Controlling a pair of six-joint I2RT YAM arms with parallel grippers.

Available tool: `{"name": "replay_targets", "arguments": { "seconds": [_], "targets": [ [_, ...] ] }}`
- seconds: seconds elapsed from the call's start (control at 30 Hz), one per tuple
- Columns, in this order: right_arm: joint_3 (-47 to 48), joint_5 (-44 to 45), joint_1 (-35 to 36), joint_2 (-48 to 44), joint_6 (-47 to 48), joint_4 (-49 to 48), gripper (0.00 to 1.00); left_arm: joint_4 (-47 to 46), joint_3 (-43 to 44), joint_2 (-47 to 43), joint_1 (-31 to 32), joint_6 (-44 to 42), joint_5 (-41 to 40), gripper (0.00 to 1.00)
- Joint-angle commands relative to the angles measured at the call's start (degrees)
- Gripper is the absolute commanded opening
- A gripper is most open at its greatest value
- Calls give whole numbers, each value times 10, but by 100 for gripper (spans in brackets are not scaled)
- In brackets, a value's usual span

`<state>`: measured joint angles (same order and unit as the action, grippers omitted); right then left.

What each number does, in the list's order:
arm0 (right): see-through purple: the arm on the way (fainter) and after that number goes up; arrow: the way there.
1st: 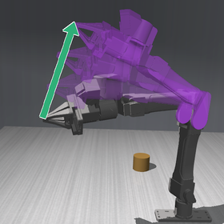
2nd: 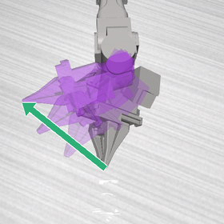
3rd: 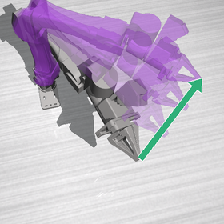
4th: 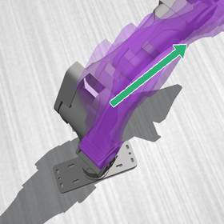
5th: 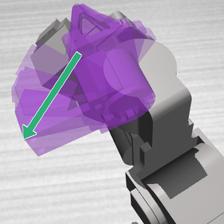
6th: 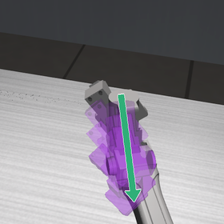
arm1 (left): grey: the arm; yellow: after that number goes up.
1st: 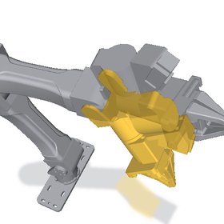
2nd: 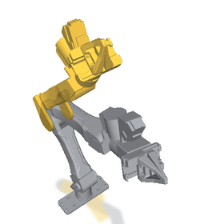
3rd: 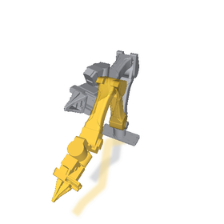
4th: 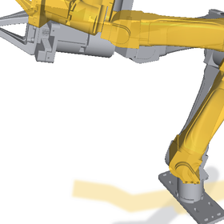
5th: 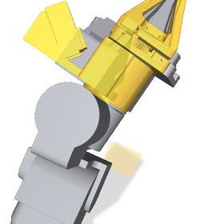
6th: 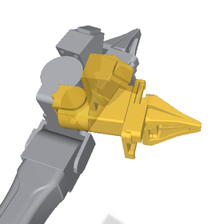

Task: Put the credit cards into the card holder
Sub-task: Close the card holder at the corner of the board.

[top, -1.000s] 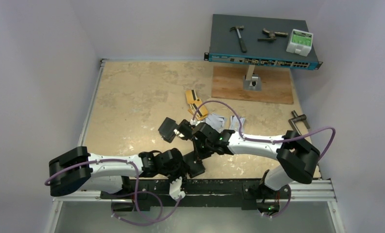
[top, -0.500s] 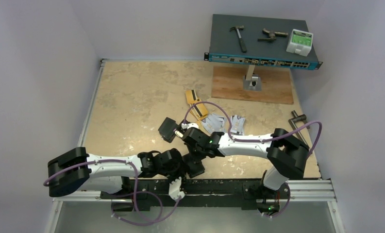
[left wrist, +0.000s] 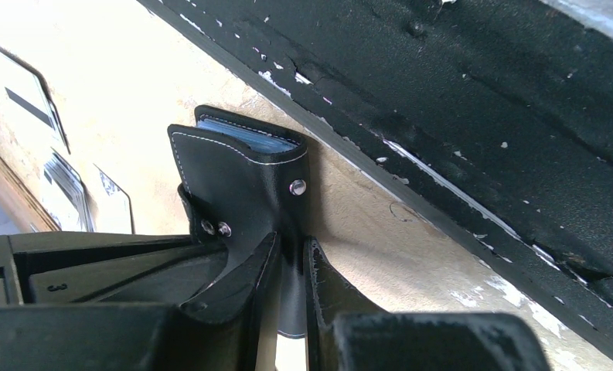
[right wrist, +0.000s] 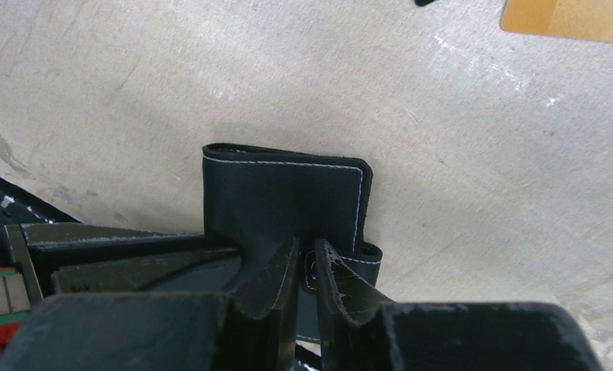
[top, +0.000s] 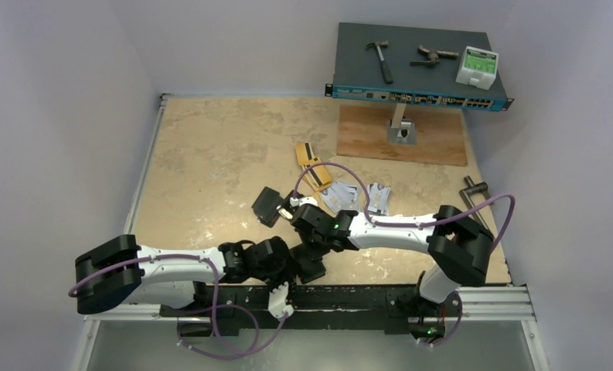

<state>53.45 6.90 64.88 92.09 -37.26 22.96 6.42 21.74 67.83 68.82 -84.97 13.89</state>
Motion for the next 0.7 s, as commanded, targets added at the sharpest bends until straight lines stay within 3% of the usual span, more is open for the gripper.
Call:
{"name": "replay_targets", "arguments": {
  "seconds": [0.0, 0.13, 0.3, 0.43, 0.53, 0.67],
  "targets": [
    [10, 24, 3, -31, -2, 24, 11, 20, -8, -4, 4, 7, 12, 0],
    [12, 32, 4, -40, -9, 32, 9, 20, -8, -3, 4, 7, 14, 0],
    [26, 64, 8, -55, -9, 70, 20, 20, -8, -2, 4, 8, 15, 0],
    [31, 74, 9, -59, -5, 88, 23, 19, -8, -2, 4, 9, 15, 0],
    [28, 71, 9, -63, -8, 82, 17, 17, -8, -1, 4, 8, 16, 0],
    [29, 68, 11, -64, -13, 78, 0, 17, -10, -2, 4, 7, 17, 0]
  ]
}}
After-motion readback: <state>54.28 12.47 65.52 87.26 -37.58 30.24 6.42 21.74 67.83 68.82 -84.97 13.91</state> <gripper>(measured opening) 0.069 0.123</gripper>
